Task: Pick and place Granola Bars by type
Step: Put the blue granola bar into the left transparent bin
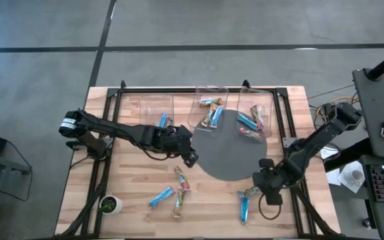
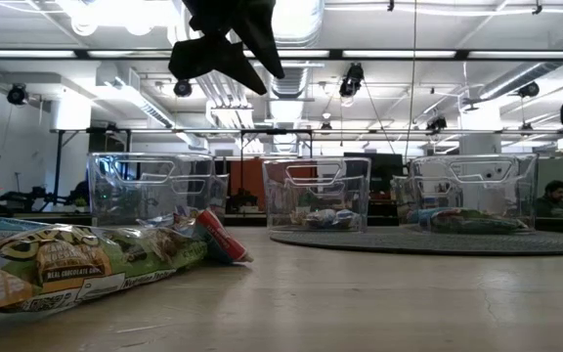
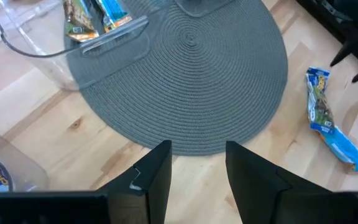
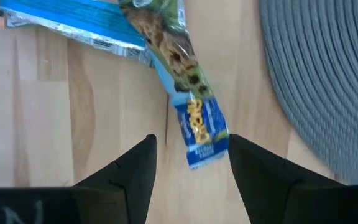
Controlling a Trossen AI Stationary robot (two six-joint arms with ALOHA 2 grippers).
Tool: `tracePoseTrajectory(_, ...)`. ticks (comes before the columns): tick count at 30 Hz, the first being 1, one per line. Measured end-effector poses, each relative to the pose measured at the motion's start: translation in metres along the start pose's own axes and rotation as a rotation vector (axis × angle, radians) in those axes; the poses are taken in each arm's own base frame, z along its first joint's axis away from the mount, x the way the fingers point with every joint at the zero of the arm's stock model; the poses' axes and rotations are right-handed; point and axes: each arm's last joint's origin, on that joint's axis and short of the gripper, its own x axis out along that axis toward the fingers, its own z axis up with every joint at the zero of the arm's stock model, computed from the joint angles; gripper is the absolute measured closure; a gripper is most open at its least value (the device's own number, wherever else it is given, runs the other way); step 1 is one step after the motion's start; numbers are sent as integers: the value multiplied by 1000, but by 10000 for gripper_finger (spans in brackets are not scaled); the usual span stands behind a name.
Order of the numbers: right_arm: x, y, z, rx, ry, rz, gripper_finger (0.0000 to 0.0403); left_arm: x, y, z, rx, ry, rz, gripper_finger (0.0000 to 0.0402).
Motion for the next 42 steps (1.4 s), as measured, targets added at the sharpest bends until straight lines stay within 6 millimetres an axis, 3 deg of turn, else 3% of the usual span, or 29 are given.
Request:
tracePoseTrajectory(8, 14, 6, 7, -88, -16, 9, 207, 0, 0, 0, -24, 0, 0, 268)
tracePoseTrajectory(19, 19, 5, 9, -88, -85, -33, 100, 0, 1, -1, -6, 17, 1, 268)
tracePoseTrajectory(27, 43, 4, 8, -95, -21, -85, 81, 6, 6, -8, -7, 42, 23, 268)
tracePoseTrajectory(35, 55, 4, 8, -50, 25, -104, 120, 13, 12, -17, -37, 91, 34, 268)
tracePoseTrajectory(42, 55, 0, 8, -19, 25, -114, 224, 14, 14, -20, -48, 104, 56, 268)
